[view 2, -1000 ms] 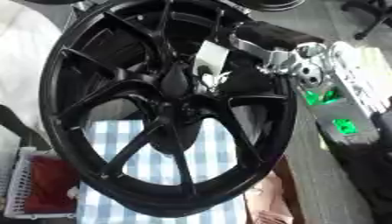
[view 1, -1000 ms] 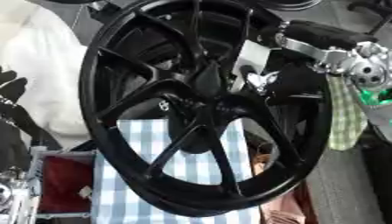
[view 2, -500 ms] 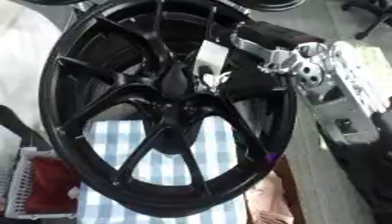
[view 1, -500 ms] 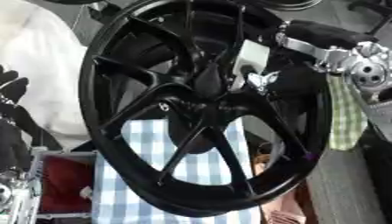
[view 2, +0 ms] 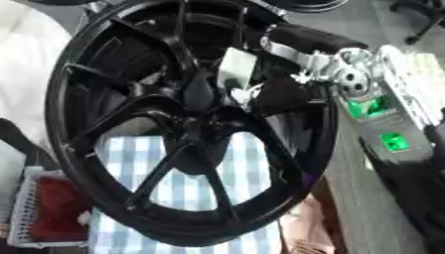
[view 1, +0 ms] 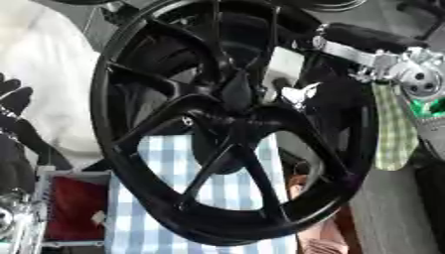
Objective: Pull the pin out of the wheel hub.
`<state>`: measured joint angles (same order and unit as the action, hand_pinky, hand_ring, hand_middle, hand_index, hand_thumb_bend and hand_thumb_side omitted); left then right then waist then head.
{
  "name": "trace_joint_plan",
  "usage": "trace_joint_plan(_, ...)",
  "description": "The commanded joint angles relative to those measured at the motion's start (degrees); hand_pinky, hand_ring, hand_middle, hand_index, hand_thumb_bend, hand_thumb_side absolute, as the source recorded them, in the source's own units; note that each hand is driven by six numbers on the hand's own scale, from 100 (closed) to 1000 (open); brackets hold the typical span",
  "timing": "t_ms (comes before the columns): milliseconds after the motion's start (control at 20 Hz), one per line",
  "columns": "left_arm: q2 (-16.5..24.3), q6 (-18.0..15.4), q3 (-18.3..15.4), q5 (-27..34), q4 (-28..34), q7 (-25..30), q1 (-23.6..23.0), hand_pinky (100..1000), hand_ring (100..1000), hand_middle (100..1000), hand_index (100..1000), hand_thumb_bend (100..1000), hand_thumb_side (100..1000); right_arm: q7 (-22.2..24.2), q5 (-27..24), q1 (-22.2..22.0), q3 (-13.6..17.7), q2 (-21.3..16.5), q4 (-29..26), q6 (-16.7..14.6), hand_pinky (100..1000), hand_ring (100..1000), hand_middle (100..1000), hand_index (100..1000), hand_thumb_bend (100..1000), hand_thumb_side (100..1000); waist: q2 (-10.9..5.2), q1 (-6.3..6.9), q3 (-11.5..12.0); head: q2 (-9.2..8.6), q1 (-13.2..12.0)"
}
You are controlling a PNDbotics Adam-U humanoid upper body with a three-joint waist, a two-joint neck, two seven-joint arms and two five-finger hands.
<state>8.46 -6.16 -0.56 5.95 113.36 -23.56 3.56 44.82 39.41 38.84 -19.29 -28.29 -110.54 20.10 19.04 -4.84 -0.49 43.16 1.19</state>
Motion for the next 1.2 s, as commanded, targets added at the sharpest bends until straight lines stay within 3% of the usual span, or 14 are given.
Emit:
trace_joint_plan(50, -0.06, 0.04, 0.26, 0.06, 1.23, 0.24, 0.36, 855, 715, 659, 771, 132, 758, -0.36, -1.44, 0.81, 0.53, -0.75, -0.97, 1.24, 658, 617, 471, 750, 100, 476, -0.77, 0.31, 0.11, -0.61, 0.3)
trace_joint_plan(250, -0.11, 0.1, 0.3, 0.06, 1.23, 0.26, 0.36, 855, 716, 660, 770, 134, 761, -1.9, -2.69, 0.97, 0.85, -0.86, -1.31, 2.79, 618, 569, 416, 689, 100, 431, -0.76, 0.36, 0.23, -0.6, 0.51)
trace_joint_plan(650, -0.16, 0.34, 0.35, -0.04, 1.23, 0.17, 0.35, 856, 716, 661, 771, 129, 767, -5.14, -6.03, 1.21, 1.14, -1.23, -2.47, 5.66, 582, 524, 347, 589, 100, 426, -0.65, 0.31, 0.51, -0.5, 0.95)
trace_joint_plan(900, -0.2, 0.5, 0.36, -0.07, 1.23, 0.22, 0.31, 857, 717, 662, 771, 130, 771, -6.29, -8.06, 1.3, 1.57, -1.53, -3.57, 7.0, 571, 514, 334, 568, 100, 458, -0.64, 0.24, 0.64, -0.53, 1.04)
trace_joint_plan(1200, -0.22, 0.63, 0.36, -0.08, 1.23, 0.2, 0.28, 858, 718, 663, 771, 133, 771, -7.15, -10.62, 1.88, 2.46, -2.13, -4.04, 6.98, 556, 500, 315, 548, 100, 402, -0.82, 0.25, 0.56, -0.58, 1.12)
